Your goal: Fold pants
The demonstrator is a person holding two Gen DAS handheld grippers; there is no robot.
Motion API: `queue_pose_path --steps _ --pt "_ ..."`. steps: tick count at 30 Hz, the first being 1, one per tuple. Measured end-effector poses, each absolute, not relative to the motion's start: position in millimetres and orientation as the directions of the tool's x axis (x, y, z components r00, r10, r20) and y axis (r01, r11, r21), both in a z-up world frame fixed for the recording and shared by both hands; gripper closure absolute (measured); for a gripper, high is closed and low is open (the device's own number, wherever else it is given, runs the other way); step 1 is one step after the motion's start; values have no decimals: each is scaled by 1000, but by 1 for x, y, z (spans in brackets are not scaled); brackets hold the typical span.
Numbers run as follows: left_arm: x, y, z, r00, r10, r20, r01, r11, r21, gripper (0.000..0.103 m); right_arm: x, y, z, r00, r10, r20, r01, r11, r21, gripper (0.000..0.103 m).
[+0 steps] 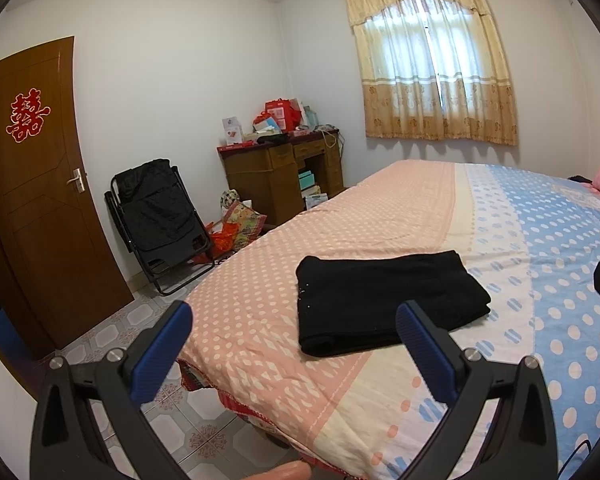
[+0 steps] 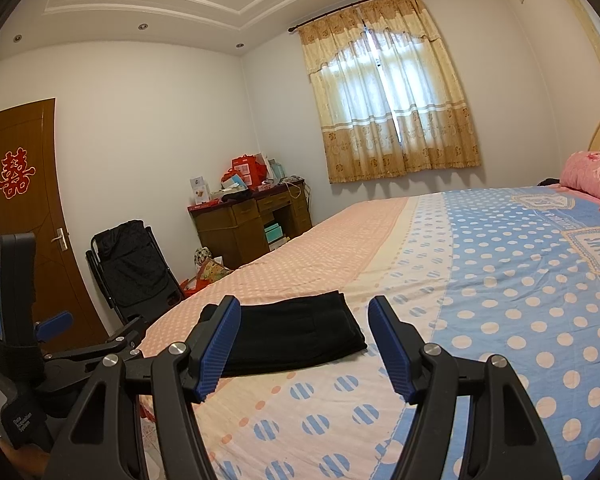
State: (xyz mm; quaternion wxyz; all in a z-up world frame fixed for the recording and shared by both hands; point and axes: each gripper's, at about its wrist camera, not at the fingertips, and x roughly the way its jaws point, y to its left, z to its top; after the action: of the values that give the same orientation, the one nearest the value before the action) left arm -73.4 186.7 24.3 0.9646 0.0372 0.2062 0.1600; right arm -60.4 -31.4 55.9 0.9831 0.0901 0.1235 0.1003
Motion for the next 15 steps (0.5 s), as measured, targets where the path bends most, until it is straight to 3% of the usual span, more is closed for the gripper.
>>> queue_pose_path --steps 15 --pt "-65 181 20 855 271 -442 -258 962 91 0 -62 -35 52 952 206 -228 -158 964 212 35"
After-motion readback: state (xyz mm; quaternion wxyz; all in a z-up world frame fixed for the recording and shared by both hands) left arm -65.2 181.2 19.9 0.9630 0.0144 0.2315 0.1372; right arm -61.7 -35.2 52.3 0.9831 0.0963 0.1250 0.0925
